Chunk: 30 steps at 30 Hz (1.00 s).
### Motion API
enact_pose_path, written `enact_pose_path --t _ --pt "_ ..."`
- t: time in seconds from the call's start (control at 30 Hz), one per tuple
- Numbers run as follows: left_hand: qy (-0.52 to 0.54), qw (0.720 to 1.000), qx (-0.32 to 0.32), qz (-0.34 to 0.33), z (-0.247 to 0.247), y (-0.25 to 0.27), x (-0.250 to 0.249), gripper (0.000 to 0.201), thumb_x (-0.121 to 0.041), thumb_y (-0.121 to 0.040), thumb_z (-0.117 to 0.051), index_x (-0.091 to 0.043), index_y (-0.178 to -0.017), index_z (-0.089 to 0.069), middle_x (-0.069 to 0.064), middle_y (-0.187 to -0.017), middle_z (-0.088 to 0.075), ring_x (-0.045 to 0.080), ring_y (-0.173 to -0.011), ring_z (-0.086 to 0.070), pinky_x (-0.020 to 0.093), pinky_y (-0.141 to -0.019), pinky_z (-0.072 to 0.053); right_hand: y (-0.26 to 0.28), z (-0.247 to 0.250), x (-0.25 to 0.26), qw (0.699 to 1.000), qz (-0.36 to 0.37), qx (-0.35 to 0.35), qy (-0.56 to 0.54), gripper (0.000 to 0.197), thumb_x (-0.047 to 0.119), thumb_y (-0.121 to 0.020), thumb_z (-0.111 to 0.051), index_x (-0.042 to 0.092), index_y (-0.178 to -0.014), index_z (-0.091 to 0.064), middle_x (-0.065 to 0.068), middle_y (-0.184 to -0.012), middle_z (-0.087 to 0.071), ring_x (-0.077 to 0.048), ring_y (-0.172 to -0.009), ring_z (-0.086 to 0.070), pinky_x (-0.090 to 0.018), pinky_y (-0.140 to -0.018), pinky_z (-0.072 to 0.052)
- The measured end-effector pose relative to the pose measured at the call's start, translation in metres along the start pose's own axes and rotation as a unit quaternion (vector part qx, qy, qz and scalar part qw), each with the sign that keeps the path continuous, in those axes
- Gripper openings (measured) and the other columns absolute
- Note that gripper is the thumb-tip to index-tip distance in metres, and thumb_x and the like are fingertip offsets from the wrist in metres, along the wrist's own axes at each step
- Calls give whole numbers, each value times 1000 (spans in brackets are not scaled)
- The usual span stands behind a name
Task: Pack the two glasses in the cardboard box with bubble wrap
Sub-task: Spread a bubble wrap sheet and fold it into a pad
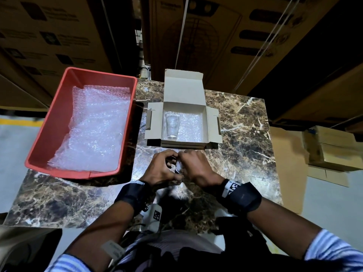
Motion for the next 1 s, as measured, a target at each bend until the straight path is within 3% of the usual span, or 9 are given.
enact_pose_path --t 0.13,0.23,0.37,0.53,0.67,0.77,0.83,0.9,1.0 --pt "7 1000 8 -8 -1 0 -1 52 -1 -47 -92 -20 -91 -71 -16 -78 -66 0 -69 -55 20 -63 -43 10 5 -3 996 -19 2 -91 21 8 -80 -71 12 -101 -66 -18 -100 -70 -36 -93 -66 -32 -65 -42" --pt "1 1000 4 -13 -1 -1 -3 54 -10 -47 -99 -18 -93 -72 -18 -79 -67 -3 -68 -56 17 -64 -44 18 6 -5 984 -23 6 -175 38 25 -84 -78 9 -118 -67 -13 -102 -71 -28 -89 -66 -29 -64 -43" --pt "-3 1000 4 -16 0 -3 -3 52 -5 -48 -97 -20 -92 -72 -16 -80 -68 -2 -70 -58 23 -63 -44 18 -1 4 984 -39 51 -166 33 10 -87 -70 2 -118 -61 -20 -110 -66 -35 -98 -65 -27 -67 -35" --pt "-8 1000 15 -12 1 -3 -8 48 -8 -51 -96 -20 -88 -69 -13 -78 -67 1 -69 -56 27 -61 -44 13 16 7 987 -5 91 -134 23 12 -80 -77 16 -89 -56 -14 -92 -62 -27 -81 -55 -24 -55 -30" --pt "-7 1000 18 -7 1 -3 -13 44 -15 -48 -90 -28 -82 -66 -11 -76 -67 5 -68 -55 33 -59 -44 -2 17 9 986 11 146 -76 42 9 -78 -77 14 -113 -53 -7 -92 -54 -27 -83 -55 -26 -63 -36" --pt "-6 1000 18 -9 1 0 -19 43 -14 -47 -90 -24 -82 -66 -11 -75 -67 3 -66 -54 28 -58 -43 -5 23 5 975 17 196 -104 17 5 -87 -70 11 -89 -54 -4 -83 -51 -28 -83 -55 -21 -62 -39" --pt "-9 1000 25 -10 0 2 -19 46 -16 -46 -93 -19 -85 -69 -8 -78 -70 2 -66 -55 28 -58 -43 -4 27 -6 968 13 222 -113 23 5 -91 -62 15 -75 -49 -3 -74 -51 -25 -74 -54 -16 -52 -37" --pt "-10 1000 23 0 0 5 -17 49 -14 -48 -96 -17 -89 -70 -8 -80 -70 1 -65 -54 28 -59 -43 -4 29 -19 969 -1 209 -132 6 6 -91 -58 6 -91 -63 -13 -88 -65 -28 -79 -62 -26 -60 -44" --pt "-8 1000 15 6 -2 4 -15 51 -12 -50 -98 -20 -90 -68 -12 -81 -68 3 -67 -57 32 -61 -46 1 33 -34 975 -2 136 -177 29 7 -93 -61 11 -119 -73 -5 -112 -72 -21 -103 -67 -30 -85 -53"
Point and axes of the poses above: each hand's wrist, its own y-axis away from the middle knuckle, its own z-axis out of the back of the hand, x = y × z, the point moved 3 cm from there along -y, towards the middle knuckle
